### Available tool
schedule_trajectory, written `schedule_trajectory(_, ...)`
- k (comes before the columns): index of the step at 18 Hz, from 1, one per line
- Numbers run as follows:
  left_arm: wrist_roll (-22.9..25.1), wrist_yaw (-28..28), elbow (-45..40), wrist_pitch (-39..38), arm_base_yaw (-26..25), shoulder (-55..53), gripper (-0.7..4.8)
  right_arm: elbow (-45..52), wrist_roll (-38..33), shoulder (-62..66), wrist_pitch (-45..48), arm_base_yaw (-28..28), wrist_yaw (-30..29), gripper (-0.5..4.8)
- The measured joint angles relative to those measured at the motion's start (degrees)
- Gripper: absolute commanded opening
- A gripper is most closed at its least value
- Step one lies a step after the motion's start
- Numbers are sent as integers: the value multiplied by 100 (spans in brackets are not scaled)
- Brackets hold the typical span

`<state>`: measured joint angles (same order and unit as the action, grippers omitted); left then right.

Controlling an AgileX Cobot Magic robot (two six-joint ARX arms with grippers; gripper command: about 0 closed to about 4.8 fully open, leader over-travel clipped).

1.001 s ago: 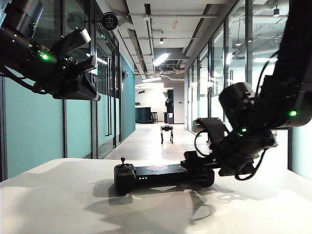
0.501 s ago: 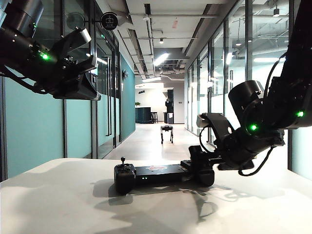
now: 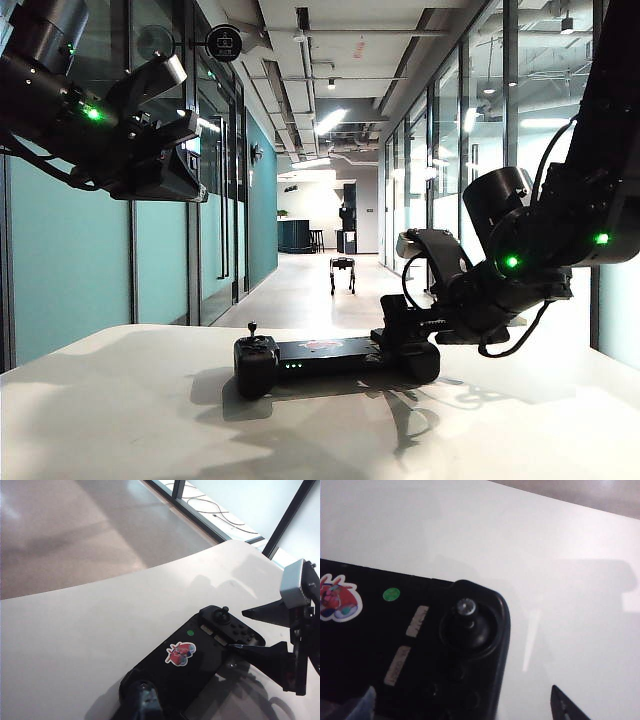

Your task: Push the left joystick on the remote control sitting on the white table backward to make the robot dog back up in a straight line until it returns close to you.

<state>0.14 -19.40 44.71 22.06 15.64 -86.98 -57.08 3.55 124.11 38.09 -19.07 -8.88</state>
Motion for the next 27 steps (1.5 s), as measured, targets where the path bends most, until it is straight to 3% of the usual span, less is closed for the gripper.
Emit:
schedule_trajectory(19, 0, 0, 2, 0, 0, 0, -6, -13, 280, 17, -688, 31, -269, 461)
schedule_trajectory(21, 0, -2, 2, 0, 0, 0, -6, -11, 278, 20, -645, 28, -157, 416)
schedule_trajectory(27, 0, -2, 2, 0, 0, 0, -6, 2, 254, 20, -540, 28, -234, 417)
